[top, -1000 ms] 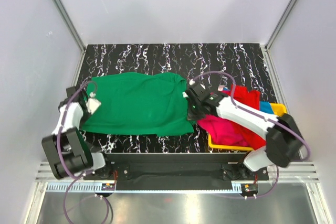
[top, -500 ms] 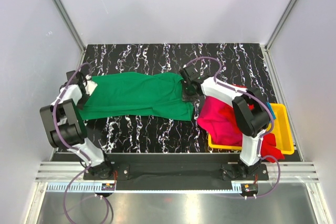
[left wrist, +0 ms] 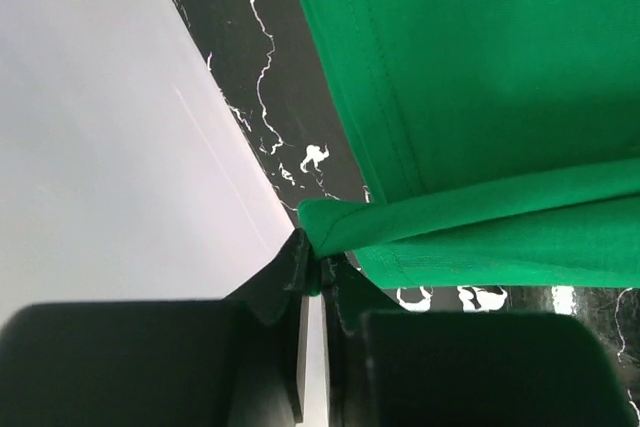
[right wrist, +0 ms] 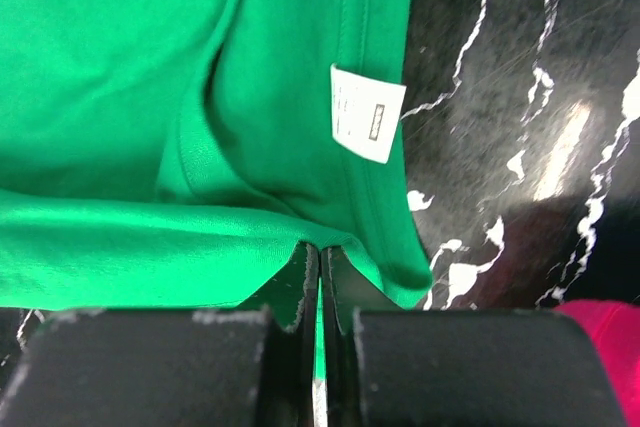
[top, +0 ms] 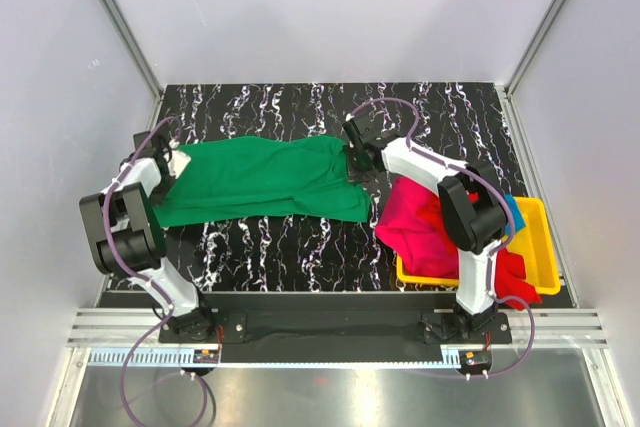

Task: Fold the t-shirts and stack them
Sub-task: Fold the tshirt

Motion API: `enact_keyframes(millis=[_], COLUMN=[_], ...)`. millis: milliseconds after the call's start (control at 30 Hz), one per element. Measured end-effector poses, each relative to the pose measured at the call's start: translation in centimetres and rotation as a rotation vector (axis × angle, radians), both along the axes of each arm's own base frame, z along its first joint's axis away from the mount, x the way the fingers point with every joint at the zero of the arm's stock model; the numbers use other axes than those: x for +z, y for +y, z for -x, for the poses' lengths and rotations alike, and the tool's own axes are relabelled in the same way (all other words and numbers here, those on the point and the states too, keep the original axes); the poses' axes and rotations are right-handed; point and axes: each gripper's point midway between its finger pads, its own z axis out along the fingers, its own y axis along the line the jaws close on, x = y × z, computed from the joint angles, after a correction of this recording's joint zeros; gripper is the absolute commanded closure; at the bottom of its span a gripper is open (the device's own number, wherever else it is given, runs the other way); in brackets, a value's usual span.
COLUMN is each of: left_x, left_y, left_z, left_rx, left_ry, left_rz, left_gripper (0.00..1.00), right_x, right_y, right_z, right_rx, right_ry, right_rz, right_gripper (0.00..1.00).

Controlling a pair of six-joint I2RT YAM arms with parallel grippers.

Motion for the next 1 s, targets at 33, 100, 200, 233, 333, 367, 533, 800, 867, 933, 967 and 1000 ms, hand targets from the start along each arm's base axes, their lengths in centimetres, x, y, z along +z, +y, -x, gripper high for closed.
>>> enact_keyframes(millis=[33, 100, 200, 233, 333, 367, 533, 800, 867, 933, 967, 1000], left_x=[-0.1, -0.1, -0.1, -0.1, 0.5, 0.9, 3.0, -2.6, -2.4, -2.4, -2.4, -2.4], left_y=[0.0, 0.1, 0.3, 0.3, 0.3, 0.2, -1.4, -2.6, -2.3, -1.9, -1.8, -1.7], left_z=[0.0, -0.1, -0.5, -0.7, -1.1, -1.2, 1.1, 5.5, 4.5, 3.7, 3.4, 3.1], left_rx=[0.0, -0.001, 0.014, 0.026, 0.052, 0.056, 0.011, -0.112, -0.12, -0.124, -0.125, -0.128], left_ry=[0.001, 0.001, -0.016, -0.028, -0.065, -0.08, -0.175, 0.004, -0.026, -0.044, -0.053, -0.062], left_rz=[0.0, -0.003, -0.011, -0.01, -0.003, 0.0, 0.011, 0.009, -0.005, -0.022, -0.029, -0.034], left_gripper=[0.77, 0.49, 0.15, 0.14, 0.13, 0.13, 0.4, 0.2, 0.21, 0.25, 0.27, 0.3], right_x=[-0.1, 0.0, 0.3, 0.4, 0.7, 0.8, 2.5, 1.0, -0.2, -1.0, -1.4, -1.8], right_y=[-0.1, 0.0, 0.5, 0.6, 0.7, 0.6, -0.8, -2.9, -3.2, -3.1, -3.0, -2.9], right_z=[-0.2, -0.9, -2.1, -2.4, -2.8, -2.8, -1.3, 4.3, 5.3, 5.8, 5.8, 5.9], right_rx=[0.001, 0.011, 0.019, 0.023, 0.022, 0.02, -0.002, -0.03, -0.033, -0.033, -0.033, -0.033], right_ry=[-0.001, -0.008, -0.024, -0.029, -0.031, -0.03, -0.032, 0.089, 0.135, 0.164, 0.174, 0.185], right_rz=[0.004, 0.005, -0.007, -0.006, 0.003, 0.007, 0.024, 0.009, 0.014, 0.011, 0.012, 0.009], right_gripper=[1.0, 0.82, 0.39, 0.36, 0.35, 0.35, 0.5, 0.47, 0.47, 0.47, 0.47, 0.56])
